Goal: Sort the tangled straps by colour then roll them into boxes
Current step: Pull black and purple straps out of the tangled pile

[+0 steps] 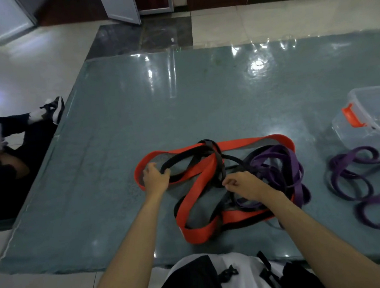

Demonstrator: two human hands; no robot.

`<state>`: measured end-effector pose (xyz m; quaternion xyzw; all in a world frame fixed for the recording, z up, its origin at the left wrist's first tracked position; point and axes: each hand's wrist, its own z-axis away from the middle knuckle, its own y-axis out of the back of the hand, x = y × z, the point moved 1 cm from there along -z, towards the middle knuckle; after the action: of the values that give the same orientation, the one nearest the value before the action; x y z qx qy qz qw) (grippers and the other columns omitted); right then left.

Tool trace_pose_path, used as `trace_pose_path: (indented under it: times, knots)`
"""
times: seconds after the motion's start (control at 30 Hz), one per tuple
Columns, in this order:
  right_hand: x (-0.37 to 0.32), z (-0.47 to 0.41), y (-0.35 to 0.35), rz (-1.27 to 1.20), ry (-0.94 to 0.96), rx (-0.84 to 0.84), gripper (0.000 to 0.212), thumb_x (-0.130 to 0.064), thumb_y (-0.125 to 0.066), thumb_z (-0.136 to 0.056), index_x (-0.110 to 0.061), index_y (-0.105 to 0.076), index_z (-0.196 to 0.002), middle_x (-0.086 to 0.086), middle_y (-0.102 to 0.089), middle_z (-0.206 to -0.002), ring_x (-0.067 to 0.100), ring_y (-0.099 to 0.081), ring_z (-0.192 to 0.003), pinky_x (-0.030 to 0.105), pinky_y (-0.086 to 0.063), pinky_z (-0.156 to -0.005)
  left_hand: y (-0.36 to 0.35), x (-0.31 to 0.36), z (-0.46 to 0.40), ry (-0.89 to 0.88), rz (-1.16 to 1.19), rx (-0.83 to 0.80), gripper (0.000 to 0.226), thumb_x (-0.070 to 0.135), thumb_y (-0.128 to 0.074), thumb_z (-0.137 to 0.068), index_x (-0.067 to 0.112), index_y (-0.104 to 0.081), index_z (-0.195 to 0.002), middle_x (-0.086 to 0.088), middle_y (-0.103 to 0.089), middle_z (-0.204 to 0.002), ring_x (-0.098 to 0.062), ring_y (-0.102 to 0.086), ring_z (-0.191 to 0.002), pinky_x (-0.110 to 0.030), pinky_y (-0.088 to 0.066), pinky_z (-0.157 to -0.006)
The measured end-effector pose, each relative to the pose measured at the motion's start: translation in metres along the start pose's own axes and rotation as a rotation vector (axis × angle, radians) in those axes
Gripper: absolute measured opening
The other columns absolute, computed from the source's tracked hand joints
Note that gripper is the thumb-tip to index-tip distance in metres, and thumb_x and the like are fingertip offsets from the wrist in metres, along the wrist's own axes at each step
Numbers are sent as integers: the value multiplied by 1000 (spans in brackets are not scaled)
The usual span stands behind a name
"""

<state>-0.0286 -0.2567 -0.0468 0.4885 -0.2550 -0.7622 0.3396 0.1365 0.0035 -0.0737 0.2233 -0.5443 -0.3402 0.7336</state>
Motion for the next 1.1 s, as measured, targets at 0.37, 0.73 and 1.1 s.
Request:
trace_pose_path:
  times: [0.37,0.73,1.1]
  knots:
    - [2,-30,32,-261,2,432,32,-13,-71,-94,-21,-64,-125,-6,-70,-109,18,-69,-103,36,-57,-94,13,69,-7,-333,36,8,36,5,-70,-83,19,-74,-116,0,-74,-100,-16,-67,-89,-27,-50,-80]
    - [-51,-92,74,-607,249,392,130,-30,-92,-77,-43,5,-162,-4,-44,-159,9,-52,-139,27,-49,-109,32,174,10,-715,270,-205,56,9,-75,-88,34,-52,-133,9,-58,-112,-8,-62,-102,-24,-56,-81]
    - [-18,-104,82,-612,121,-8,29,-34,-82,-87,-25,-76,-114,-7,-77,-110,9,-72,-105,23,-54,-94,42,76,-60,-735,-178,-178,65,-13,-67,-75,28,-74,-124,2,-64,-104,-18,-60,-97,-24,-47,-89]
